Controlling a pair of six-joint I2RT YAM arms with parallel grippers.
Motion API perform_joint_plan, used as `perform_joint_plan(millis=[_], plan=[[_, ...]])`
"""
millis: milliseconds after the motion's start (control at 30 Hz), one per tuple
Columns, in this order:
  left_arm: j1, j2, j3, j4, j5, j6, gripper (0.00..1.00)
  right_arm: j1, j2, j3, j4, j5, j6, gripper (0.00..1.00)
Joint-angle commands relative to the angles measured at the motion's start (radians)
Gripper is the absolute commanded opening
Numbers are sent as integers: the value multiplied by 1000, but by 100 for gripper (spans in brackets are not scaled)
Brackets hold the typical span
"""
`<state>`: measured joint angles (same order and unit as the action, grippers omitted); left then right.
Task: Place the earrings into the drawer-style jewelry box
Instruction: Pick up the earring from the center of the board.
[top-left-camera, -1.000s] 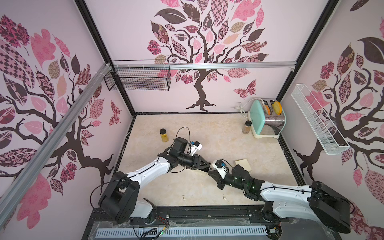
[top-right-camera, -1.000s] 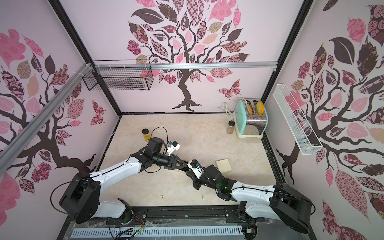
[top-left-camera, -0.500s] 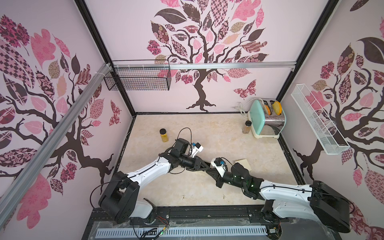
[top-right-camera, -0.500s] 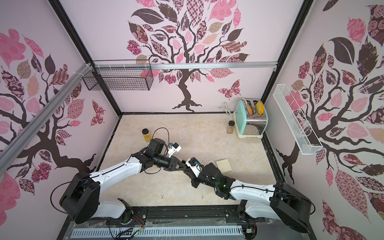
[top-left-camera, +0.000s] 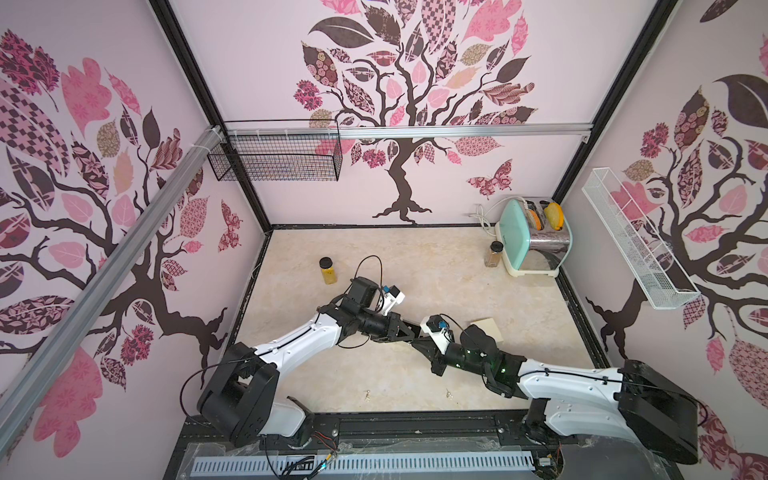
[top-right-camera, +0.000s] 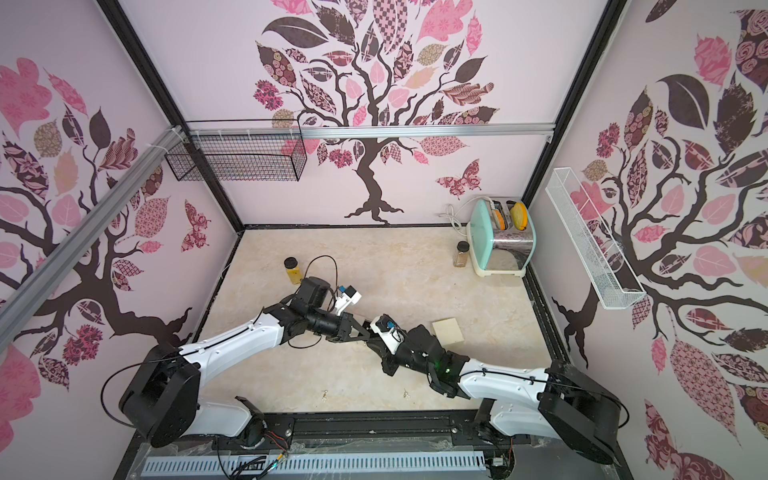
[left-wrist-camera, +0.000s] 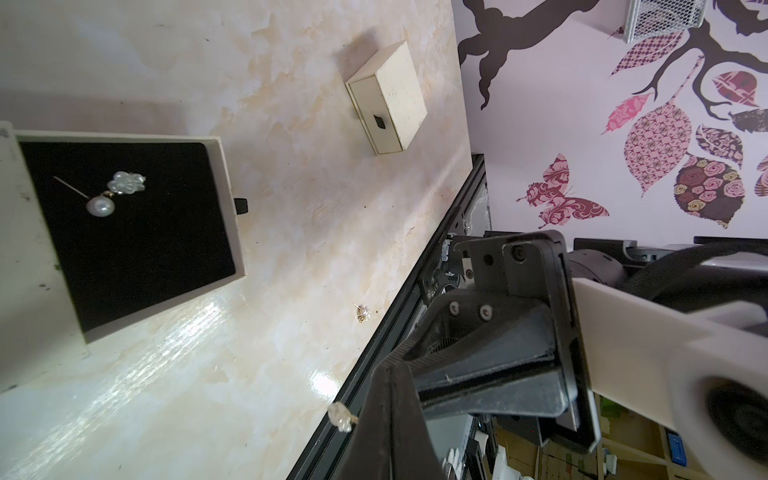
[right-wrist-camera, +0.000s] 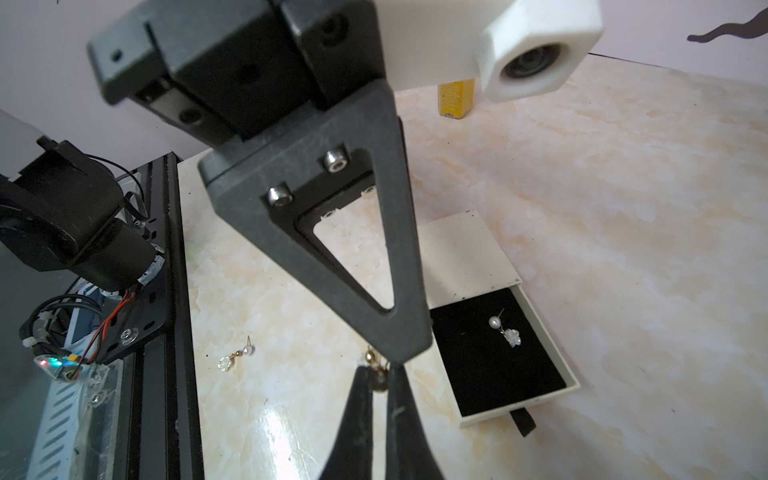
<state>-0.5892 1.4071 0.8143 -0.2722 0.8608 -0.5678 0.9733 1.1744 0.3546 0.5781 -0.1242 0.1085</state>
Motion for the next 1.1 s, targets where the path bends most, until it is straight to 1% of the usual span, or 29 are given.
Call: perform_joint_plan(millis=[0, 33, 100, 167, 200, 267, 333, 433, 500, 533, 633, 667, 733, 867, 1067], plan=[[-6, -4, 11, 5, 25, 19, 0, 4, 16, 53, -20, 5, 10, 0], [-6, -6, 11, 3, 24, 19, 0, 4, 17, 56, -24, 10, 16, 3], [-7, -7, 9, -2, 20, 17, 0, 4, 18, 66, -38, 16, 23, 13], [-5, -10, 6, -7, 6, 10, 0, 4, 3, 70, -66, 17, 40, 26], [-3, -11, 7, -10, 0, 3, 0, 4, -10, 72, -86, 18, 53, 31], [10, -15, 0, 5, -19, -34, 0, 2, -48, 79, -149, 14, 100, 35], [32, -21, -21, 59, -29, -96, 0, -3, -91, 84, -193, 13, 171, 36], [65, -22, -36, 138, -47, -191, 0, -40, -149, 92, -245, -8, 332, 39], [71, -19, -42, 186, -66, -254, 0, -98, -165, 97, -247, -65, 469, 40], [73, -17, -52, 221, -70, -294, 0, -141, -164, 95, -227, -127, 539, 40], [80, -12, -91, 359, -64, -422, 0, -269, -125, 64, -46, -334, 744, 39], [82, -9, -102, 402, -61, -461, 0, -295, -101, 48, 48, -386, 805, 38], [83, -6, -113, 471, -56, -521, 0, -327, -53, 35, 165, -452, 888, 37], [86, -19, -134, 550, -70, -621, 0, -361, 25, 20, 325, -500, 974, 36], [95, -40, -182, 657, -89, -733, 0, -368, 76, 2, 415, -487, 1004, 35]])
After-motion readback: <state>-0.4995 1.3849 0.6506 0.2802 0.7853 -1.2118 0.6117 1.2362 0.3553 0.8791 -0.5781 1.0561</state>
